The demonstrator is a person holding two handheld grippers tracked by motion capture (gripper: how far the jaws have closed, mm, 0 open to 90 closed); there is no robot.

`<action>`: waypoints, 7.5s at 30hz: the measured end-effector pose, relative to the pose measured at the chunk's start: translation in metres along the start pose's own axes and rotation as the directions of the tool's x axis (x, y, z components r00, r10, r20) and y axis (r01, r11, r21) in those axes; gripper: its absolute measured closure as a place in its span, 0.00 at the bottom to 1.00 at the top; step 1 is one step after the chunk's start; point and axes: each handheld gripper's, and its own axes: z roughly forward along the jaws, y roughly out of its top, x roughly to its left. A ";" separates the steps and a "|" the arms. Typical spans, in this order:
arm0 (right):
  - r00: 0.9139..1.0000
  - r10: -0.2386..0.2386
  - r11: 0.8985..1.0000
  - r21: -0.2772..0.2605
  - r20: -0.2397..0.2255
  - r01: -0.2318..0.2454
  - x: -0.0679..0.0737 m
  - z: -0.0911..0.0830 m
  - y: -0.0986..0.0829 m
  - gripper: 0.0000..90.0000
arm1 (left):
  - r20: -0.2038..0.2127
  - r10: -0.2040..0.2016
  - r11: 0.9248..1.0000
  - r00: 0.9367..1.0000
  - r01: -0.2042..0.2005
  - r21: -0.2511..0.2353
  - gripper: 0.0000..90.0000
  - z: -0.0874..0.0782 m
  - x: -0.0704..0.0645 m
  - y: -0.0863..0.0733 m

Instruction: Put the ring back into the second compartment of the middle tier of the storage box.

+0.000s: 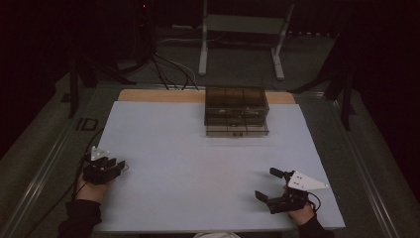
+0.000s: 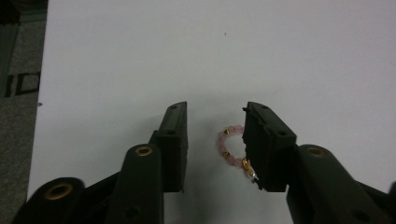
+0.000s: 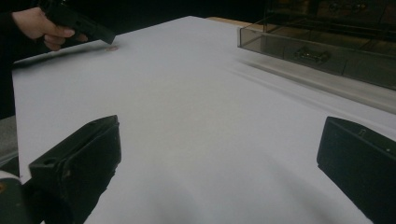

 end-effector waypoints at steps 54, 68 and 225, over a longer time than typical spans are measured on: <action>1.000 -0.003 1.000 0.008 0.008 0.003 0.000 0.000 0.000 0.00 | 0.022 -0.002 1.000 1.000 0.002 0.027 1.00 0.001 -0.010 0.007; 1.000 0.001 1.000 0.003 0.011 -0.001 -0.001 0.000 0.000 0.00 | 0.027 0.009 1.000 1.000 -0.009 -0.011 1.00 -0.011 -0.015 0.015; 1.000 0.001 1.000 0.003 0.019 -0.001 -0.001 -0.003 -0.001 0.00 | 0.340 0.403 0.915 0.850 -0.368 -0.164 1.00 0.023 -0.177 0.149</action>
